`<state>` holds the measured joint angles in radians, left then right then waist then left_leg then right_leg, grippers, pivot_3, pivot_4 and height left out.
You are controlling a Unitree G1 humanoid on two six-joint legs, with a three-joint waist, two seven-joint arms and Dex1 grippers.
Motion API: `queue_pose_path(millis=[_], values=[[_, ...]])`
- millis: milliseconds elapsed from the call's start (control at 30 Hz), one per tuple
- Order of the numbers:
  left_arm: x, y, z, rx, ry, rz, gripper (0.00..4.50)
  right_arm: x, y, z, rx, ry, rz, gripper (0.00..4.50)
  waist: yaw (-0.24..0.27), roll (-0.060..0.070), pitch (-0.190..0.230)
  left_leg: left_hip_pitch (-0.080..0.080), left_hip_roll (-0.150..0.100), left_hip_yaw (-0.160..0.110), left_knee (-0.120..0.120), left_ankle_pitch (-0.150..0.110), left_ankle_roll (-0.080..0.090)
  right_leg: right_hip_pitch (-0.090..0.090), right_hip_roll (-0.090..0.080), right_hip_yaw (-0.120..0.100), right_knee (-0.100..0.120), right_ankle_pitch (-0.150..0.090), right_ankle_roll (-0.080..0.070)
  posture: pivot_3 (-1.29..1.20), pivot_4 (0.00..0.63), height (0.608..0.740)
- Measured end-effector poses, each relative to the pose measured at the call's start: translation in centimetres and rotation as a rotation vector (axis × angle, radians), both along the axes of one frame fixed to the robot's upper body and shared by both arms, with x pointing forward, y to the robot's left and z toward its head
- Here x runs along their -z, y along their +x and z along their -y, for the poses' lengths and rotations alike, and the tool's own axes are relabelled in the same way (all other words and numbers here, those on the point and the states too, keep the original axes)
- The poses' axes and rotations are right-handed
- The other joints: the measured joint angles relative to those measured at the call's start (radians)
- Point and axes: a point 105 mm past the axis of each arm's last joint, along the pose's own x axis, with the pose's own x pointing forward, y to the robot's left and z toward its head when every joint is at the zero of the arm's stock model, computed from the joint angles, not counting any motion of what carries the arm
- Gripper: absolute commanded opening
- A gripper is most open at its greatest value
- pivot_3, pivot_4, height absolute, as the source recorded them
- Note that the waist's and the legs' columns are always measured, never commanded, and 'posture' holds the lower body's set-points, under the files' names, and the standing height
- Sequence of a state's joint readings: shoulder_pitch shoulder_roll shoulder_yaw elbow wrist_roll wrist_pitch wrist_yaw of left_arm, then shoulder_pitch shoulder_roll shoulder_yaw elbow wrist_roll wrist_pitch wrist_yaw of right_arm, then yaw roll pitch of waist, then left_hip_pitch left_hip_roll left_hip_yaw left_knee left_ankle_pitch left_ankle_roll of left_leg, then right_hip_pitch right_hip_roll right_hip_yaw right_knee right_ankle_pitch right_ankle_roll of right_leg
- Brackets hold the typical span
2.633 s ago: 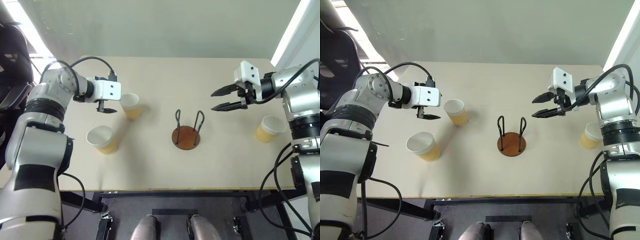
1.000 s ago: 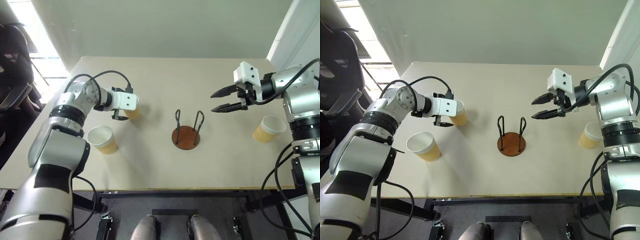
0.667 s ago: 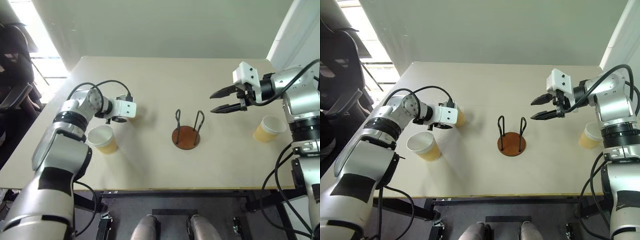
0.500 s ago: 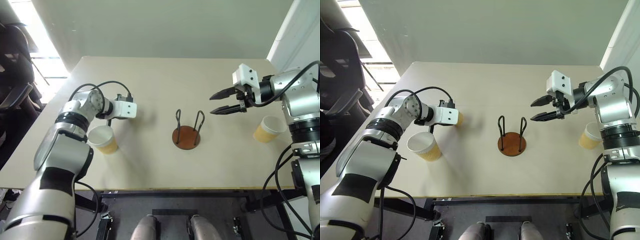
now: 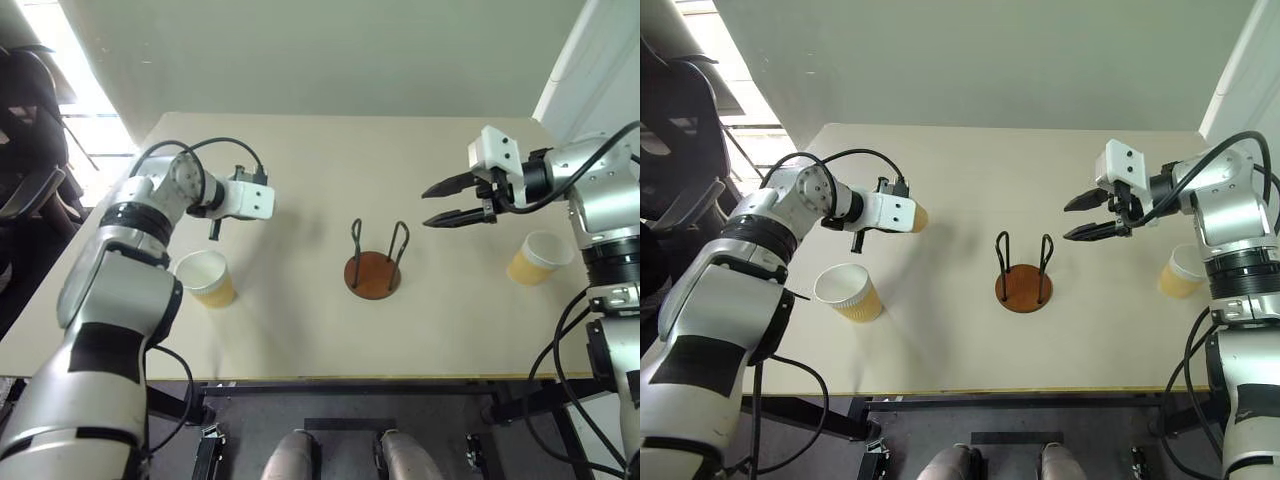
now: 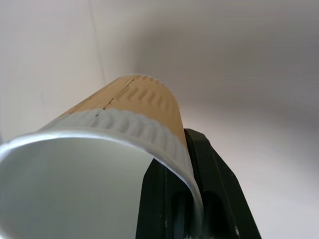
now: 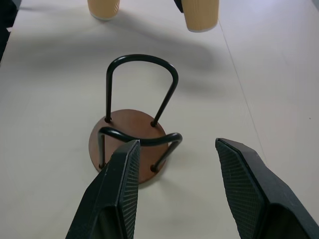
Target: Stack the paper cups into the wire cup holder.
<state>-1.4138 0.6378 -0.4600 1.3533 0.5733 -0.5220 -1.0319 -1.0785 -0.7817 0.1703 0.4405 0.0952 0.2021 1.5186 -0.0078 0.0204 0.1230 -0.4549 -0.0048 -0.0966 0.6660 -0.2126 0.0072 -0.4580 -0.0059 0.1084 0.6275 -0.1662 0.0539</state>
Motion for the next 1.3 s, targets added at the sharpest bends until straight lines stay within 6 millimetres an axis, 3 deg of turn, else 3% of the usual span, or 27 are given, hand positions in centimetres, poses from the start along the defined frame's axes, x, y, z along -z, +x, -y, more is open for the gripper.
queue_pose_path(millis=[100,300,500,700,1300], values=[[-2.0,-0.6,1.8,0.074,-0.057,-0.046,0.03,-0.1,-0.1,0.7,0.020,-0.010,-0.002,2.43,0.005,-0.001,0.000,-0.001,0.000,-0.001,0.000,0.000,0.000,0.000,-0.001,0.000,-0.001,-0.001,-0.001,0.00,0.150,0.740],[-7.1,-2.3,8.1,0.297,-0.211,-0.111,0.03,0.3,-0.8,1.6,0.038,-0.024,-0.033,2.43,0.011,-0.001,0.000,-0.001,-0.001,0.002,0.000,-0.001,0.002,0.001,-0.003,0.002,-0.001,-0.005,-0.003,0.00,0.150,0.740],[-8.2,-3.8,11.1,0.423,-0.203,-0.196,0.03,0.5,-1.5,3.9,0.097,-0.033,-0.071,2.43,0.004,-0.001,0.001,-0.001,0.000,0.004,0.000,-0.002,0.003,0.001,-0.001,0.001,-0.001,-0.003,0.004,0.00,0.150,0.740],[-10.4,-4.8,14.6,0.520,-0.197,-0.170,0.03,1.1,-1.9,4.9,0.116,-0.045,-0.093,2.43,0.005,-0.001,0.001,0.000,0.000,0.007,0.001,-0.003,0.005,0.002,-0.002,0.001,-0.001,-0.003,0.006,0.00,0.150,0.740],[-9.3,-6.1,17.8,0.624,-0.065,-0.219,0.03,1.5,-2.7,4.9,0.107,-0.041,-0.118,2.43,0.019,-0.001,0.001,-0.001,0.000,0.006,0.011,-0.007,0.010,0.007,-0.004,0.002,-0.001,-0.002,0.011,0.00,0.150,0.740]])
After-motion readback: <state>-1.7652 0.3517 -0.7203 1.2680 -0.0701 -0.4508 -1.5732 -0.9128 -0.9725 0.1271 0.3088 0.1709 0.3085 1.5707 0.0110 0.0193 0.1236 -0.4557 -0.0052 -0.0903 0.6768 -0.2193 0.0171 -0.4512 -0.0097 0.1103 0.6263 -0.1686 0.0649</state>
